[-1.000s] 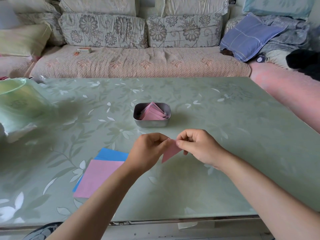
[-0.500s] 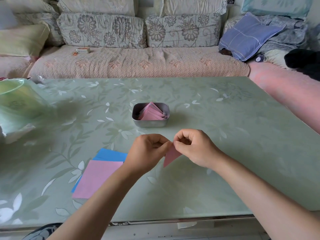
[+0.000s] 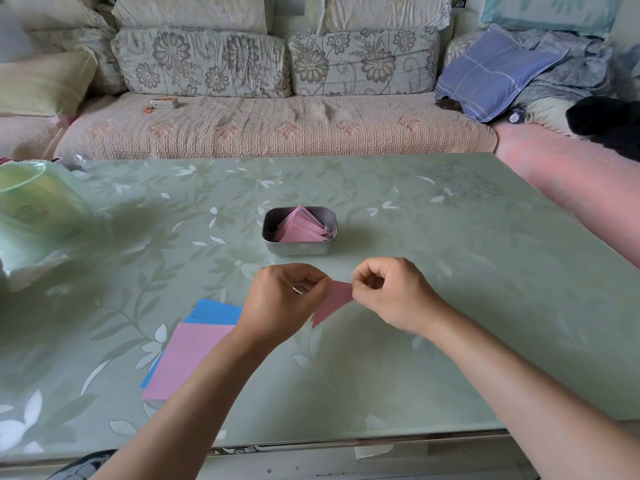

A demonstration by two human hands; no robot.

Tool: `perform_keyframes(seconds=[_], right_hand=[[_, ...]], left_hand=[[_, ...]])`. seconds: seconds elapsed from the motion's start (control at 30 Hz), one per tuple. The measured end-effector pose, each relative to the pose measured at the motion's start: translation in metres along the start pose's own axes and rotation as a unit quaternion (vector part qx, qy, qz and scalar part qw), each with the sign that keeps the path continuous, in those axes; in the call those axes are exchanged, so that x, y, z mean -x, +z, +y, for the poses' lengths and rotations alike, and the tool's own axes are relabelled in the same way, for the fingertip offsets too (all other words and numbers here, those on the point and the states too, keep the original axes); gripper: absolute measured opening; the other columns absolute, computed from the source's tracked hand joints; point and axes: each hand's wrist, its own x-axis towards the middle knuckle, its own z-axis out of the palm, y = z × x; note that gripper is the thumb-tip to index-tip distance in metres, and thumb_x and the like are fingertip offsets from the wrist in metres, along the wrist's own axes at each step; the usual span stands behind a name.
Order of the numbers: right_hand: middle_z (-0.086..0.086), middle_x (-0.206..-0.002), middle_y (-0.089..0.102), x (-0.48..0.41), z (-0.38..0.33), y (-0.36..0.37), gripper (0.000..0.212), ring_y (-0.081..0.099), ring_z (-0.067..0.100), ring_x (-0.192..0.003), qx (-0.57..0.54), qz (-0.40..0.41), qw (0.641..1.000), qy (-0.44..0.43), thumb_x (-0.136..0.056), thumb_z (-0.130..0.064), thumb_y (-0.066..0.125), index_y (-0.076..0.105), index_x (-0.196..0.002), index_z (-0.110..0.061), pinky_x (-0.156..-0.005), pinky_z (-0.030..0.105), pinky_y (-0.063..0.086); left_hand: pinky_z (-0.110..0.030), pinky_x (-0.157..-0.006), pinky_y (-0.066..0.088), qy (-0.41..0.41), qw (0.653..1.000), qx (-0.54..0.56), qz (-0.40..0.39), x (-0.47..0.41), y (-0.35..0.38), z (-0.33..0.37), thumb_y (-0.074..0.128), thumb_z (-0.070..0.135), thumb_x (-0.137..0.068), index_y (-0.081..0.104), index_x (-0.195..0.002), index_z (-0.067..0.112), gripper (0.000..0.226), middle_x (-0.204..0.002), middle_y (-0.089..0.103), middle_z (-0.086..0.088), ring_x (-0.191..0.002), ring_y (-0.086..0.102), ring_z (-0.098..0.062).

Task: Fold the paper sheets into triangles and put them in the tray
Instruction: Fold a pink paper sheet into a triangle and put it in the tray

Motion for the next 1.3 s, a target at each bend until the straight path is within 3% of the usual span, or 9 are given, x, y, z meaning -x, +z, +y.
perform_keyframes(seconds=[0.3,0.47,0.57,0.63,0.77,0.87,1.07,1.2,1.3], right_hand=[[-0.019,-0.060,0.059,-0.003,0.015,-0.009,0.018,0.050,0.002,-0.054,0.046,0.033,0.998,0.011,-0.082,-0.018,0.066,0.060,-0.067,-0.026,-0.055,0.017,0.042],[-0.027,-0.074,0.061,-0.001,0.005,-0.003,0.006,0.050,0.000,-0.056,-0.037,0.024,0.999,-0.024,-0.086,-0.036,0.062,0.066,-0.086,-0.031,-0.056,0.012,0.040],[-0.015,-0.063,0.061,-0.002,0.001,0.001,0.011,0.047,0.004,-0.054,-0.045,0.010,0.998,-0.037,-0.091,-0.031,0.068,0.068,-0.080,-0.028,-0.056,0.021,0.040],[-0.006,-0.061,0.063,-0.002,0.000,0.000,0.018,0.048,0.007,-0.055,-0.036,0.007,0.999,-0.037,-0.092,-0.027,0.070,0.067,-0.074,-0.026,-0.056,0.026,0.041],[-0.014,-0.059,0.061,-0.001,-0.004,0.001,0.022,0.046,0.005,-0.052,-0.004,-0.009,0.999,-0.047,-0.088,-0.028,0.073,0.066,-0.068,-0.029,-0.053,0.022,0.039],[-0.015,-0.071,0.068,0.003,-0.008,0.004,0.019,0.058,0.008,-0.062,0.017,-0.024,0.998,-0.062,-0.088,-0.028,0.073,0.069,-0.071,-0.035,-0.064,0.030,0.050],[-0.015,-0.076,0.070,0.007,-0.011,0.005,0.014,0.062,0.013,-0.067,0.048,-0.027,0.994,-0.098,-0.088,-0.024,0.073,0.071,-0.077,-0.032,-0.067,0.035,0.052],[-0.018,-0.074,0.069,0.006,-0.012,0.004,0.015,0.061,0.011,-0.065,0.037,-0.018,0.995,-0.086,-0.087,-0.023,0.073,0.070,-0.075,-0.030,-0.066,0.032,0.051],[-0.018,-0.068,0.065,0.004,-0.009,0.001,0.015,0.054,0.005,-0.057,0.028,-0.007,0.997,-0.077,-0.087,-0.023,0.073,0.069,-0.074,-0.027,-0.060,0.025,0.046]], left_hand=[[-0.016,-0.062,0.050,-0.052,0.997,0.031,0.049,-0.008,-0.019,-0.003,0.067,0.013,-0.084,0.074,-0.071,0.022,0.018,-0.066,0.071,0.013,-0.060,0.064,-0.003],[-0.035,-0.071,0.059,-0.045,0.998,0.044,0.009,-0.005,-0.016,-0.001,0.066,0.014,-0.086,0.075,-0.074,0.022,0.017,-0.070,0.072,0.012,-0.064,0.066,-0.004],[-0.041,-0.073,0.059,-0.040,0.998,0.046,0.001,-0.005,-0.014,-0.001,0.065,0.013,-0.087,0.075,-0.075,0.021,0.017,-0.071,0.073,0.011,-0.066,0.067,-0.007],[-0.036,-0.073,0.059,-0.036,0.998,0.043,-0.003,-0.006,-0.015,-0.003,0.065,0.013,-0.087,0.074,-0.076,0.024,0.018,-0.073,0.073,0.012,-0.068,0.067,-0.006],[-0.008,-0.066,0.048,0.021,1.000,-0.017,-0.016,-0.002,-0.013,-0.001,0.067,0.018,-0.084,0.073,-0.078,0.034,0.018,-0.075,0.071,0.025,-0.071,0.067,0.003],[-0.014,-0.063,0.050,0.057,0.997,-0.023,-0.036,0.003,-0.009,0.004,0.064,0.042,-0.077,0.074,-0.076,0.028,0.017,-0.072,0.070,0.023,-0.068,0.066,0.002],[-0.013,-0.061,0.051,0.058,0.995,-0.051,-0.058,0.001,-0.011,0.003,0.059,0.049,-0.071,0.073,-0.071,0.031,0.023,-0.065,0.068,0.025,-0.063,0.066,0.006],[-0.004,-0.058,0.044,0.060,0.993,-0.078,-0.062,-0.003,-0.019,0.001,0.071,0.032,-0.074,0.071,-0.067,0.036,0.008,-0.065,0.066,0.030,-0.062,0.065,0.008],[-0.004,-0.058,0.044,0.045,0.992,-0.104,-0.058,-0.007,-0.028,-0.007,0.075,0.016,-0.077,0.073,-0.070,0.032,0.018,-0.066,0.068,0.028,-0.061,0.066,0.006]])
